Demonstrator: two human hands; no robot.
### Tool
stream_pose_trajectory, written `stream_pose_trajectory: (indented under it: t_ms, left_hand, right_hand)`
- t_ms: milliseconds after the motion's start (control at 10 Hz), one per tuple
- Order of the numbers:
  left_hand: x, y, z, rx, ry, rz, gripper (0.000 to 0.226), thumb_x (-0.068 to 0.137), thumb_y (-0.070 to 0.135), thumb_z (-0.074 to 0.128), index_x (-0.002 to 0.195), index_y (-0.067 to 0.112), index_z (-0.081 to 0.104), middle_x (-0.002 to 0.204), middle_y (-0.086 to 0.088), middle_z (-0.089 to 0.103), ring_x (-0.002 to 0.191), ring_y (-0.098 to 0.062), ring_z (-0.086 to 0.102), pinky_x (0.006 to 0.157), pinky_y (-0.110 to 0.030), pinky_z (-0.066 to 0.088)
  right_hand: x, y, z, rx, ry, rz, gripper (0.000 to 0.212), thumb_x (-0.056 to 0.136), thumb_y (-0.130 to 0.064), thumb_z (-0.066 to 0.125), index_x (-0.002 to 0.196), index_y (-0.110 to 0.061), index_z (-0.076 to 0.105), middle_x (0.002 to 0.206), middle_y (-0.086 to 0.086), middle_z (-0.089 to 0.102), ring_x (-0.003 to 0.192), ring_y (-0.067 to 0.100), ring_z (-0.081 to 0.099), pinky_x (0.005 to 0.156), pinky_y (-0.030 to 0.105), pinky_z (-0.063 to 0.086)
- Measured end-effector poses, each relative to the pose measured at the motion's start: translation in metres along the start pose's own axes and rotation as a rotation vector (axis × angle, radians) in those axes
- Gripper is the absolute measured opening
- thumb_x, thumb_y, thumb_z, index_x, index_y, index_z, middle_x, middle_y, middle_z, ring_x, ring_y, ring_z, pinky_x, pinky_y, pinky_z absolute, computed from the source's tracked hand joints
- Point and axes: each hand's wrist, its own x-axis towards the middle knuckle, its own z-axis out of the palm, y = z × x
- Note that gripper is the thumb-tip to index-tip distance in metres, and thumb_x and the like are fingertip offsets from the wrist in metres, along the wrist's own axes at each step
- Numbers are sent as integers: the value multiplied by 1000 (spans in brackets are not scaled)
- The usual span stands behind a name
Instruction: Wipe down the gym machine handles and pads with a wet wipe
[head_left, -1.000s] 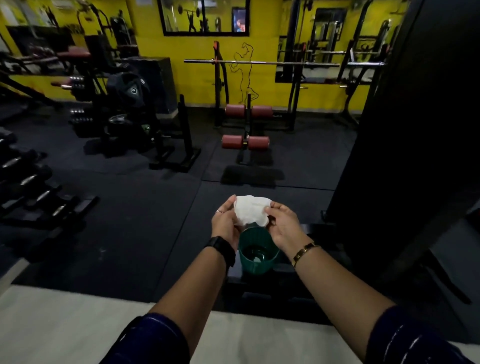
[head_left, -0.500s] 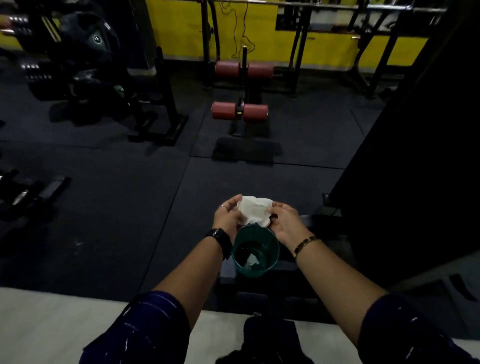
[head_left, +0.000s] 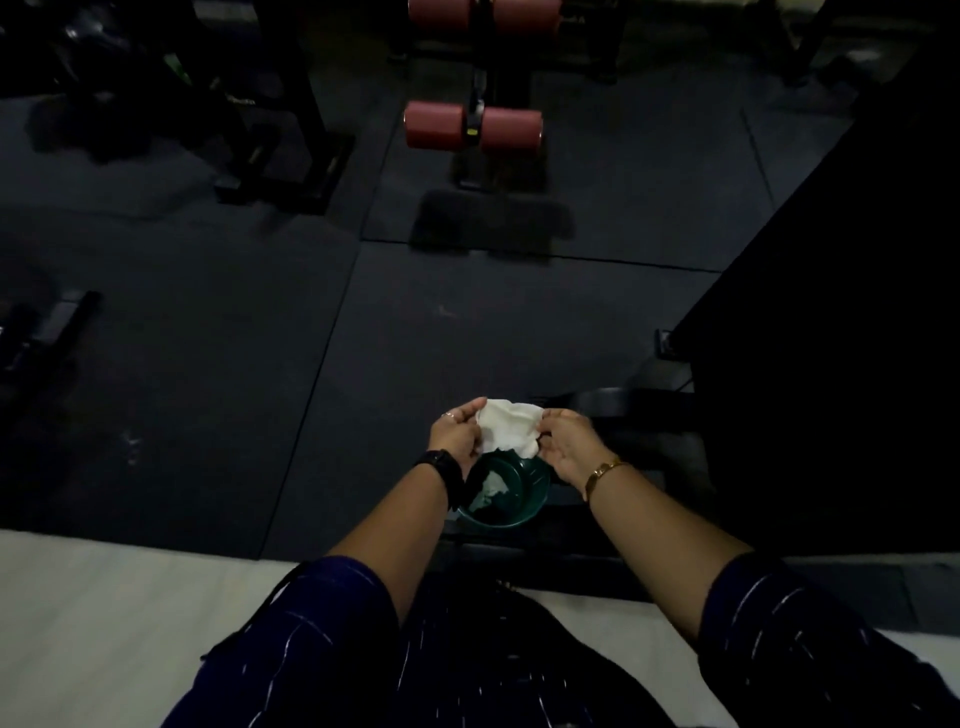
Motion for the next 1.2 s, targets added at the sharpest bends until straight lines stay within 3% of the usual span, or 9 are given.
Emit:
stream_pose_trajectory:
  t_ms: [200,400,500,600,800,900,1000,1100,1200]
  left_hand:
    - [35,-4,0,24,17,-89,37,95,-16,40,121,1,61,93,-11,66,78,-23,56,61,-32,42]
    - [52,0,2,49,-8,-146,53,88,-28,28,128,-6,54,115,-20,58,97,-29,56,46,-19,51]
    - [59,3,6,78,-27,-146,58,85,-30,26,132,-7,51,130,-28,55,109,-37,58,56,-22,55]
    - [70,3,6,126,-23,-148,54,87,-27,29,130,-5,53,136,-28,52,122,-40,53,94,-42,49]
    - [71,12,-6,58,6,-175,47,98,-7,37,144,3,42,129,-12,49,103,-22,57,74,-24,48]
    - [77,12,-15,-16,41,-172,40,104,5,37,143,4,43,140,-16,49,131,-33,44,113,-38,33]
    - [77,16,-20,-79,45,-175,38,105,12,40,142,2,44,92,-8,56,78,-24,57,120,-44,22]
    - [76,28,-18,-153,33,-111,40,105,16,42,144,6,44,134,-11,53,133,-32,45,121,-41,21]
    - [70,51,-14,-181,-9,-51,39,105,14,40,142,7,46,128,-9,58,124,-23,54,120,-39,22]
  right_hand:
    - [30,7,4,-45,41,22,22,93,10,42,86,-9,52,80,11,58,66,20,57,45,23,52]
    - [55,15,3,-39,77,52,19,93,12,43,92,-5,52,85,14,59,70,23,58,45,22,53]
    - [65,18,4,-32,101,63,17,93,12,43,101,-1,52,91,16,59,72,24,59,46,23,53]
    - [75,19,8,-45,144,62,17,93,10,46,103,-2,53,100,21,60,75,24,60,53,27,54]
    - [89,22,7,-68,272,41,53,91,-5,60,139,-9,41,140,19,45,120,34,52,101,50,45]
    - [87,21,3,-54,306,22,43,93,-4,57,135,-8,46,135,17,49,113,27,52,99,42,46]
    - [79,15,5,-39,294,5,38,96,-4,53,134,-7,47,137,16,49,120,27,48,92,35,41]
    - [74,1,14,11,263,-47,35,99,-5,48,134,-6,48,138,14,48,119,22,47,93,29,36]
    - [68,-21,22,54,195,-131,35,100,-7,45,136,-5,47,140,11,47,133,23,41,99,27,34]
